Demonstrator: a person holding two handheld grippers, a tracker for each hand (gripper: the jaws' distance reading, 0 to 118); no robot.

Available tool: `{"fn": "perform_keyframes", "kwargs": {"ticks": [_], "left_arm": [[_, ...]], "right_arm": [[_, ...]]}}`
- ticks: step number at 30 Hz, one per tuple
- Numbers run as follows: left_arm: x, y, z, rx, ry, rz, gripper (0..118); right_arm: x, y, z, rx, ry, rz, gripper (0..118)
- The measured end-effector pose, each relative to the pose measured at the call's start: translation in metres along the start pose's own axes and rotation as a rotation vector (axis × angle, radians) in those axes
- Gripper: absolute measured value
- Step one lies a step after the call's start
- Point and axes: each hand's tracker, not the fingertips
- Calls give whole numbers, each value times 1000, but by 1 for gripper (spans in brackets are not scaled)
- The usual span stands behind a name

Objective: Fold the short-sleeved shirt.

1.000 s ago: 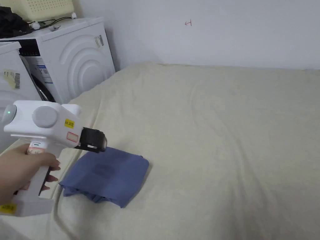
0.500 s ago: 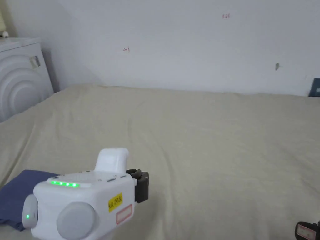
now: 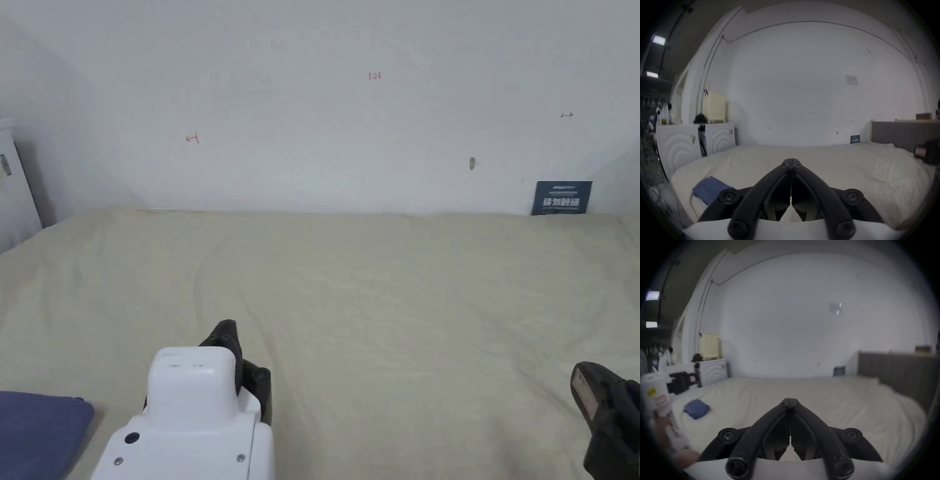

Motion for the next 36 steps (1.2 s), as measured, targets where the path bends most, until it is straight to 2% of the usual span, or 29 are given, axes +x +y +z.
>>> {"fn": "perform_keyframes", "kwargs": {"ticks": [2, 7, 15, 16, 18, 19, 20, 21, 22, 23, 24, 29, 36], "left_arm": [[7, -1, 3, 6, -16, -22, 0], [17, 0, 11, 28, 3, -23, 0], [19, -1, 11, -14, -7, 6, 0], [19, -1, 11, -16, -9, 8, 2], [16, -1, 13, -15, -28, 22, 16], [15, -1, 14, -12, -33, 31, 26], [14, -1, 14, -12, -30, 33, 48], [13, -1, 14, -10, -27, 37, 67], [13, -1, 14, -6, -22, 39, 88], [12, -1, 14, -6, -17, 33, 113], [11, 0, 13, -8, -10, 26, 118], [3, 5, 18, 14, -12, 38, 118], [0, 11, 20, -3, -119, 63, 118]], "right_arm": [[-3, -4, -2, 16, -41, 38, 0], [-4, -12, -4, 9, -91, 3, 0], [-4, -12, 0, 28, -141, 34, 0], [-5, -12, -1, 27, -147, 37, 6], [-6, -11, -1, 24, -146, 39, 30], [-6, -11, -1, 24, -145, 38, 47], [-7, -10, -2, 22, -148, 39, 68], [-8, -10, -3, 19, -150, 41, 80], [-8, -10, -3, 16, -149, 42, 86], [-9, -10, -2, 16, -148, 46, 86], [-11, -11, -2, 22, -157, 59, 86], [-16, -11, -2, 38, -205, 90, 86], [-12, -9, -2, 28, -200, 63, 86]]}}
